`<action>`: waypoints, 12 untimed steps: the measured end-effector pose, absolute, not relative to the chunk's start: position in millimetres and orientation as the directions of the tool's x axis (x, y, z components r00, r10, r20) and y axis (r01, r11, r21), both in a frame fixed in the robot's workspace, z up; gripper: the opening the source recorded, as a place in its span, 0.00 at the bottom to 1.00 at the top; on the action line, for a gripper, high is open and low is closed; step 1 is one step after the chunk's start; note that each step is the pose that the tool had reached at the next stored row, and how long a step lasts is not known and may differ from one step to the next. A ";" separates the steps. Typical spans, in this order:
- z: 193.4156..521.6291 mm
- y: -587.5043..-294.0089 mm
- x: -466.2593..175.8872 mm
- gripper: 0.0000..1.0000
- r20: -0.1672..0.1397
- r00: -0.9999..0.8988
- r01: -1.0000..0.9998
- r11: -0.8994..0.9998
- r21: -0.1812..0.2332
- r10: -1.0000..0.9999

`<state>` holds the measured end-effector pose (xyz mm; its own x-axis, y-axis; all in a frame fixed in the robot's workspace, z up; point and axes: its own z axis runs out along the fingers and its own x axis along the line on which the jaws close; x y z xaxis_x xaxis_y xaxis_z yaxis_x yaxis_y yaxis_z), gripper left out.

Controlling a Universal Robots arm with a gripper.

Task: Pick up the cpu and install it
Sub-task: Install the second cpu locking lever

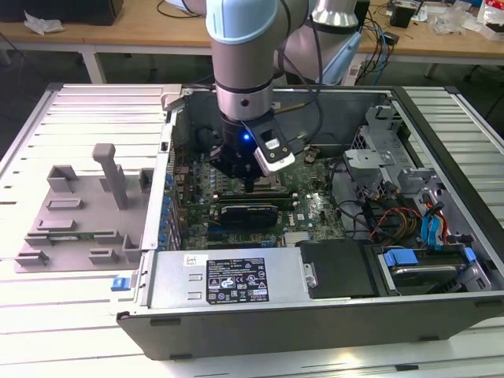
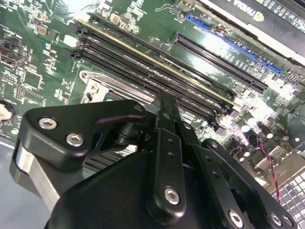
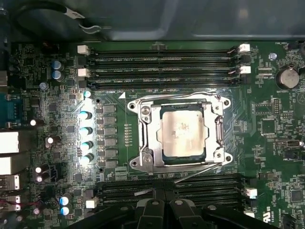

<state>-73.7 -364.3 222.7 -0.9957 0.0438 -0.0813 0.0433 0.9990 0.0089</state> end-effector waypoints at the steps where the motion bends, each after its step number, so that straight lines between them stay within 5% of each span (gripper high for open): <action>1: 222.4 -364.3 -75.1 0.11 -0.081 -0.996 0.042 0.999 0.009 0.043; 12: 220.7 -364.4 -81.8 0.11 -0.067 -0.997 0.032 0.999 0.015 0.033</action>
